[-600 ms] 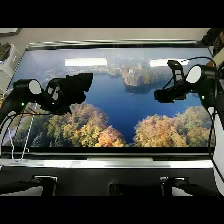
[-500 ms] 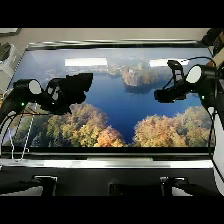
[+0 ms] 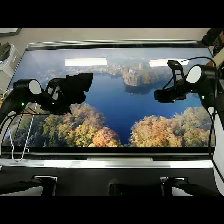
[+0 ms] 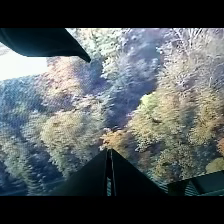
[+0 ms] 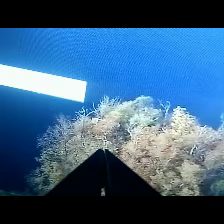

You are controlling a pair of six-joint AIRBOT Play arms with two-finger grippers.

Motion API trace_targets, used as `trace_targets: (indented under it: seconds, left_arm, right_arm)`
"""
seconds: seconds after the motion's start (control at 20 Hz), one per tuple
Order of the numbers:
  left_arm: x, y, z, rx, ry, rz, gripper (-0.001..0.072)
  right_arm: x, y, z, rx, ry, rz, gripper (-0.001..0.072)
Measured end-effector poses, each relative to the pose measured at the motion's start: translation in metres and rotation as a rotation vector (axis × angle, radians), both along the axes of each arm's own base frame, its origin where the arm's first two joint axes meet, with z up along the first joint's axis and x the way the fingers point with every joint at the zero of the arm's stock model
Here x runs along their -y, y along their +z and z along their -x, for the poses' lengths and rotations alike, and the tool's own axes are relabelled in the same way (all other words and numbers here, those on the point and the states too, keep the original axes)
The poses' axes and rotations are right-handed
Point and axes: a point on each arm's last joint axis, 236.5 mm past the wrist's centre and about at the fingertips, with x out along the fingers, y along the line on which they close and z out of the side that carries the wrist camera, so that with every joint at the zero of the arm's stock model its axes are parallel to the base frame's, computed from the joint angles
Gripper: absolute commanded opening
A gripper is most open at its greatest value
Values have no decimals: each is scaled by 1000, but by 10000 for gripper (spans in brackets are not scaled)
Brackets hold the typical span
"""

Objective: Fold the clothes and pants, and hang the long-sleeved shirts on hangers.

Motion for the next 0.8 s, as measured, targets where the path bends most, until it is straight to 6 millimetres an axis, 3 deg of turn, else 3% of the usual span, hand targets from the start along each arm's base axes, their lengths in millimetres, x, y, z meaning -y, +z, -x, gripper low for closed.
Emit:
trace_targets:
  seconds: [0.8]
  left_arm:
    - [0, -9, 0, -23, 0, -4, 15]
  right_arm:
    - [0, 0, 0, 0, 0, 0, 33]
